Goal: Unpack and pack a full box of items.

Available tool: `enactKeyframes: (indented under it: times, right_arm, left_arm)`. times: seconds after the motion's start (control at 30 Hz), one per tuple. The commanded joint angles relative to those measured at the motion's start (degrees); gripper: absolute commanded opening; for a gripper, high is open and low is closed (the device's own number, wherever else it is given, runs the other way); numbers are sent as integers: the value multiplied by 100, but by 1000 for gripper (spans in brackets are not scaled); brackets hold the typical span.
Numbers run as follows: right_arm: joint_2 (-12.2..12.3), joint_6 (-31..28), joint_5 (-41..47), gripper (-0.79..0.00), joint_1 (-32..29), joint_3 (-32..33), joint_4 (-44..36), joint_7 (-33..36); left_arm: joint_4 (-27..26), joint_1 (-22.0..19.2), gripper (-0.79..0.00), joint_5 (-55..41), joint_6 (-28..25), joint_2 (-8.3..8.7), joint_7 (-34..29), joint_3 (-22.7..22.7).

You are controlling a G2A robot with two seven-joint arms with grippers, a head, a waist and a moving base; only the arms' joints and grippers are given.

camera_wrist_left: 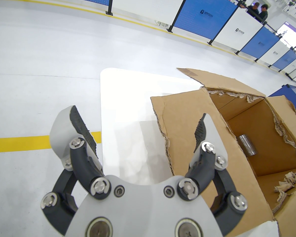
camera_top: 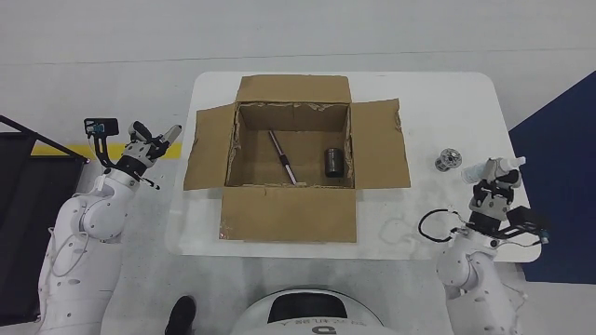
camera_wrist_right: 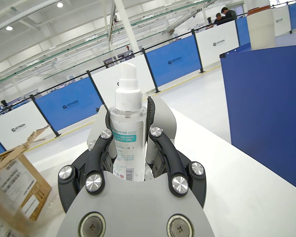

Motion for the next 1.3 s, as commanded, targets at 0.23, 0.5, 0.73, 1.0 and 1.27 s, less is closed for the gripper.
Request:
enactKeyframes:
  times: [0.23, 0.5, 0.73, 1.0, 1.27]
  right_arm:
    - [-51, 590, -265, -785, 594, -59, 880, -47]
    - [-117, 1266, -391, -785, 1217, -139, 1611, -76]
    - [-155, 1357, -443, -773, 1463, -165, 2074, -212]
    - [-168, 1210, -458, -650, 1543, -95, 2320, -297]
    - [-154, 39, 383, -785, 634, 471, 1035, -778]
  left_arm:
    - [0, 0, 0, 0, 0, 0, 0, 0]
    - [0, 0, 0, 0, 0, 0, 0, 0]
    - [0, 0, 0, 0, 0, 0, 0, 0]
    - [0, 0, 0, 0, 0, 0, 0, 0]
    - [0, 0, 0, 0, 0, 0, 0, 0]
